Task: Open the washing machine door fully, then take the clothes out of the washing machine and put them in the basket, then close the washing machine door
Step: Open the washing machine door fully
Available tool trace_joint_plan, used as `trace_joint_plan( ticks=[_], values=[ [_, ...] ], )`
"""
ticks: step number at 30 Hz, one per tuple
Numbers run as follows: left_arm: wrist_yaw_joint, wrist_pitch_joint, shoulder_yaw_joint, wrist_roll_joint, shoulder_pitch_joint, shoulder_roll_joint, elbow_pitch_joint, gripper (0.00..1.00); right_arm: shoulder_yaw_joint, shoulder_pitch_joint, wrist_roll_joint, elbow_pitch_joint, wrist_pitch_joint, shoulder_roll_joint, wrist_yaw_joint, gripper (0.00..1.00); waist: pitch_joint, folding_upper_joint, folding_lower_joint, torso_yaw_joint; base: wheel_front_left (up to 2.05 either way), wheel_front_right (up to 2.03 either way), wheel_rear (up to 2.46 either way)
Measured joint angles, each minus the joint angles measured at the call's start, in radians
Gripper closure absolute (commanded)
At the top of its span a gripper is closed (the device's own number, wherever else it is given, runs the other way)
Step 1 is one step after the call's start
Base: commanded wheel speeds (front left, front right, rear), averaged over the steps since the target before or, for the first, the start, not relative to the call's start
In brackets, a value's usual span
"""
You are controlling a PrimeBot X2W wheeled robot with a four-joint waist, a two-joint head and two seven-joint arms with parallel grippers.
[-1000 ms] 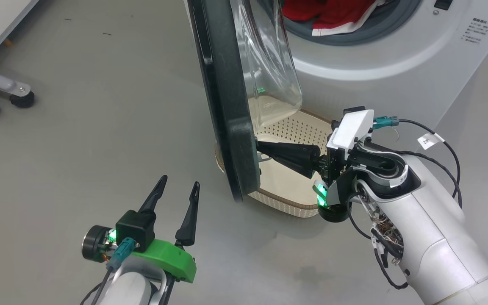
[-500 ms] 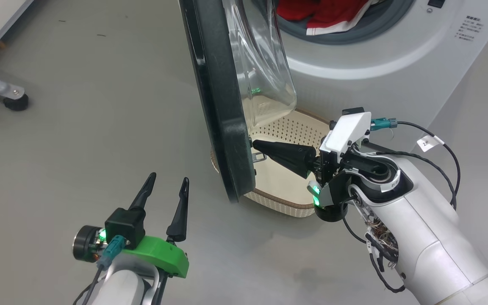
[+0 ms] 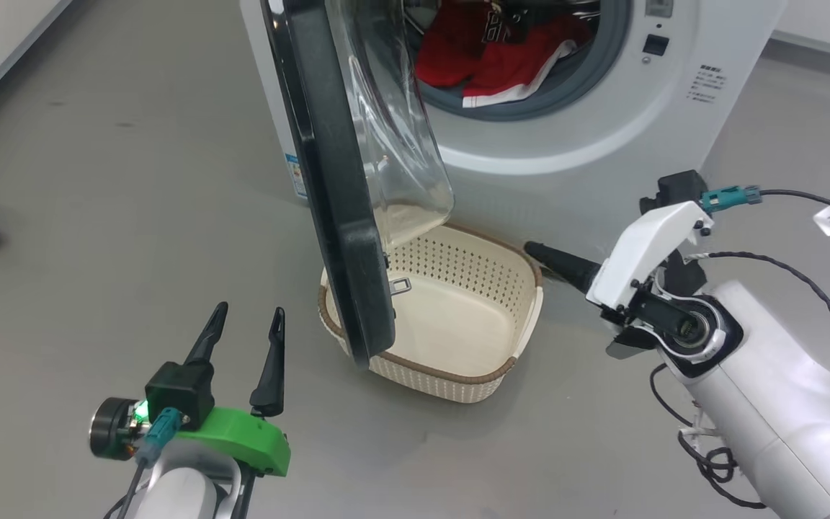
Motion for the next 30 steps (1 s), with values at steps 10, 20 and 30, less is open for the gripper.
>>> trace_joint_plan(
  ticks=[10,20,30],
  values=[
    [0.0,0.0,0.066,-0.003,0.057,0.029,0.001,0.0,0.089,0.07,-0.349,-0.061,-0.261,-0.129,0.016,1.0,-0.069,0.0,0.0,-0.095,0.0,0.0,0.0],
    [-0.001,0.0,0.091,-0.007,0.078,0.028,-0.006,0.0,0.075,0.184,-0.568,-0.104,-0.567,-0.213,-0.018,1.0,-0.114,0.0001,0.0,-0.177,0.0,0.0,0.0],
    [-0.002,0.0,0.12,-0.007,0.106,0.027,-0.012,0.0,0.027,0.339,-0.653,-0.137,-0.738,-0.227,-0.133,1.0,-0.134,0.0,0.0,-0.205,0.0,0.0,0.0]
  ],
)
